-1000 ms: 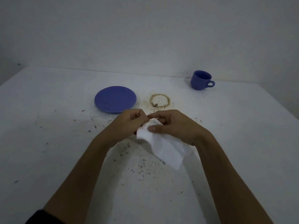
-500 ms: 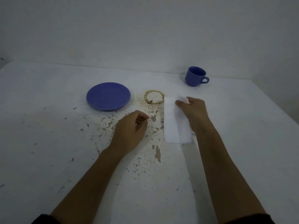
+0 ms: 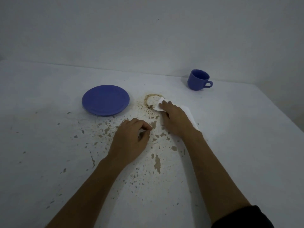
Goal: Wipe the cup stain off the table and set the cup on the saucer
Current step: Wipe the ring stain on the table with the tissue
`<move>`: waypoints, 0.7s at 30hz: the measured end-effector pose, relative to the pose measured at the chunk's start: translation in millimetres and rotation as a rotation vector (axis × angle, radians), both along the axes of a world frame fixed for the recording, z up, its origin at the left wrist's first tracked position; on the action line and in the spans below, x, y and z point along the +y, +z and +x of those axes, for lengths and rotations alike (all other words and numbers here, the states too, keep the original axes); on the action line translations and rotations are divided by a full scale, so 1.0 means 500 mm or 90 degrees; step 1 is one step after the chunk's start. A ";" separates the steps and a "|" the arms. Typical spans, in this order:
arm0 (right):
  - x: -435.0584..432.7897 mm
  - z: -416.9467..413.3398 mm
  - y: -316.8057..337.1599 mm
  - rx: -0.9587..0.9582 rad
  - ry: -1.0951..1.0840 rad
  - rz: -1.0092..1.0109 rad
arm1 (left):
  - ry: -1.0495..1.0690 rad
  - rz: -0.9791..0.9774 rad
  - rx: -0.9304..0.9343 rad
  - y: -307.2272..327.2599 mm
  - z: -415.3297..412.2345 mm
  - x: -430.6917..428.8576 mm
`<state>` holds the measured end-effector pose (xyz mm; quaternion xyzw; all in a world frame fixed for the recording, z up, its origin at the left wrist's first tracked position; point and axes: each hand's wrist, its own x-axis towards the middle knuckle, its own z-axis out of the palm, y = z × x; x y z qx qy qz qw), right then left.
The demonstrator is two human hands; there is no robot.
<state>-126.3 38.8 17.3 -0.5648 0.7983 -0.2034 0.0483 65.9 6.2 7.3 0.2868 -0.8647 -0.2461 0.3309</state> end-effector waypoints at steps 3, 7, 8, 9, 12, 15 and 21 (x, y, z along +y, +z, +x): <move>0.007 -0.002 0.005 -0.001 0.035 0.033 | -0.002 0.002 -0.005 -0.003 -0.002 -0.003; 0.001 0.006 0.010 0.013 0.027 0.063 | 0.001 0.002 -0.014 -0.006 -0.003 -0.002; -0.001 0.010 0.012 0.008 0.021 0.064 | 0.002 0.000 -0.015 -0.006 -0.003 -0.002; 0.000 0.015 0.015 0.000 0.019 0.058 | 0.003 -0.002 -0.016 -0.005 -0.004 -0.002; 0.014 0.025 0.022 -0.006 0.035 0.044 | 0.008 -0.002 -0.026 -0.005 -0.005 -0.003; 0.028 0.021 0.027 0.025 0.007 0.050 | 0.006 -0.001 -0.027 -0.006 -0.004 -0.002; -0.006 0.026 0.031 0.025 -0.056 0.064 | 0.007 0.006 -0.044 -0.006 -0.003 -0.004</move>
